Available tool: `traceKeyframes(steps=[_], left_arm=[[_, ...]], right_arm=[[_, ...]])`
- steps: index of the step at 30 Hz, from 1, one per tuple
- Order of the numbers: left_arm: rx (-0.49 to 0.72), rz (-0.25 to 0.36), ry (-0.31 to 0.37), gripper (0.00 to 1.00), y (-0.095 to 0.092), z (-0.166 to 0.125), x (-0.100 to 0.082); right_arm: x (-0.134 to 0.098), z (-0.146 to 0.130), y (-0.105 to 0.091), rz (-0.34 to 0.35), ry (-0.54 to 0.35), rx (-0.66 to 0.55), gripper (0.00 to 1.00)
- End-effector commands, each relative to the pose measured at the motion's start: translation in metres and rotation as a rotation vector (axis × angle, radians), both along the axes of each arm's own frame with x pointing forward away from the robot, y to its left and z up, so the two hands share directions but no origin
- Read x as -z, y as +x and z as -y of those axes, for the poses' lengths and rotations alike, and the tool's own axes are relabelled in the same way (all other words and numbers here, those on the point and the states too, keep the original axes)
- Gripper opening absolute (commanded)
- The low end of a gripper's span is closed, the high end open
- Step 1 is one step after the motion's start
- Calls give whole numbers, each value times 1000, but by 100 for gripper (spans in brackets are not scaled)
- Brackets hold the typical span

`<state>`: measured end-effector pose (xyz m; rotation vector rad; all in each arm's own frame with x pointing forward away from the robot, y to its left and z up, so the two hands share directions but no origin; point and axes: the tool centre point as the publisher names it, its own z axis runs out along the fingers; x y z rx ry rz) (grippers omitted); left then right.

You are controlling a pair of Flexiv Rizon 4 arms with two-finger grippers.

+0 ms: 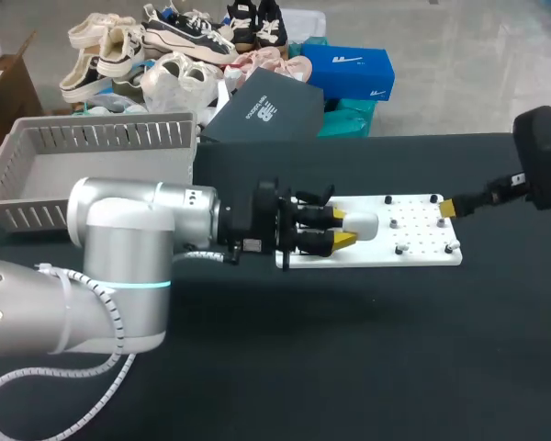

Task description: Pick up each earbud case from the left stands, insert the matching earbuds, close the lid, and place the case in the box.

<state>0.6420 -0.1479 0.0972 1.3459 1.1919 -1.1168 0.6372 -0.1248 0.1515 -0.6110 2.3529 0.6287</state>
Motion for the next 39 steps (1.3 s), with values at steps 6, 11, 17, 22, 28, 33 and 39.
traceKeyframes(steps=[6,11,17,22,28,33,39], left_arm=[[16,-9,10,0,1,6,4],[18,-13,11,0,2,6,4],[19,-19,11,0,1,7,6],[14,-23,16,0,1,8,7],[12,-23,17,0,1,8,8],[12,-23,17,0,1,8,8],[12,-23,17,0,1,8,8]], right_arm=[[2,-27,-26,22,-59,-30,100],[9,-38,-33,15,-87,-60,100],[14,-49,-38,8,-103,-84,100],[16,-57,-39,2,-112,-97,100],[20,-70,-40,-4,-146,-113,100],[23,-79,-37,-15,-147,-127,100],[28,-85,-29,-30,-136,-131,100]])
